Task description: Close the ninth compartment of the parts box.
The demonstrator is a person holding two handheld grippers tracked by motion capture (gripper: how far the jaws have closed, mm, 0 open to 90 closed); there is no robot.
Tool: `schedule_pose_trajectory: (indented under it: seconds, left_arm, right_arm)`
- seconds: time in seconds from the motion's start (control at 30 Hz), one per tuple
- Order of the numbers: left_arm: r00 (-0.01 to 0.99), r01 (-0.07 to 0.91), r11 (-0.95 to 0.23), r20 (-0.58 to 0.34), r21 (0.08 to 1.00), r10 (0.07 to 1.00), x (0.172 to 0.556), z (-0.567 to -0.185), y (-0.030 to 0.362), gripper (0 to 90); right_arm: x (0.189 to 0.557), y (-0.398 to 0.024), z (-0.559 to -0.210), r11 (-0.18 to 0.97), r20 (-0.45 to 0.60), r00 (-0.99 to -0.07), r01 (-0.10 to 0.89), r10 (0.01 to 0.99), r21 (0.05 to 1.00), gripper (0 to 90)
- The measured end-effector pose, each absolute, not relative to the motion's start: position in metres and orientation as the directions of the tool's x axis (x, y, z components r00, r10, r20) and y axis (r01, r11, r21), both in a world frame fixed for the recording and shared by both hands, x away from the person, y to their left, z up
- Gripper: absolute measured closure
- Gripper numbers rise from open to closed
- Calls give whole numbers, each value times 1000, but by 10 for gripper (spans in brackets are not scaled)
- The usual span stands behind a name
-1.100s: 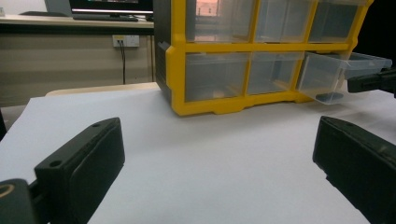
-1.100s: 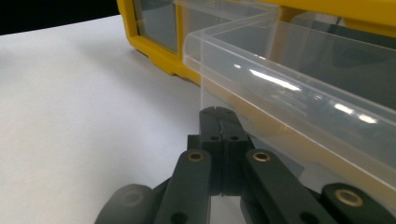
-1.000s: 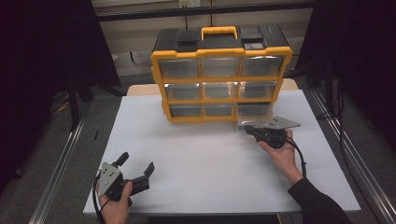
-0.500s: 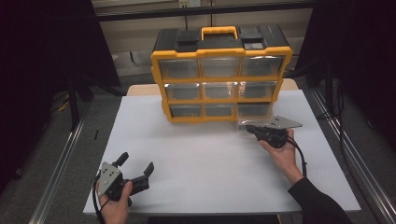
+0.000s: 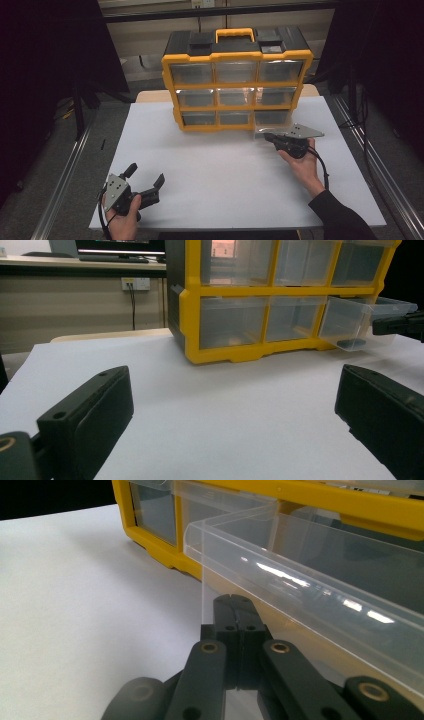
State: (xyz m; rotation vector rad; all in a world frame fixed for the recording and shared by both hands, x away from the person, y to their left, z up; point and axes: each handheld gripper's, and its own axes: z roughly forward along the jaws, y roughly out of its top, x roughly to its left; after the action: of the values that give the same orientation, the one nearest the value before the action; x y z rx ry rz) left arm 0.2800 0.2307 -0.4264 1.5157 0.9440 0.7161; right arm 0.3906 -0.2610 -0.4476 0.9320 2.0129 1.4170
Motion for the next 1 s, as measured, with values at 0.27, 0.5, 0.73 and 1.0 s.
schedule_pose_trajectory:
  seconds: [0.27,0.5,0.73,1.0]
  left_arm:
    - [494,173,-26,-64,985,867,280,-426,229,23]
    - [493,175,-27,-63,984,868,280,-427,230,23]
    - [494,174,-26,-64,984,867,280,-427,230,23]
    - [493,175,-29,-62,984,868,280,-427,230,23]
  right_arm:
    - [391,-261,-448,221,-25,-632,234,775,947,900]
    - [392,-260,-448,215,-23,-628,231,778,949,900]
    - [393,-260,-447,215,-27,-627,226,779,950,900]
    - [395,-257,-448,215,-29,-630,222,776,951,900]
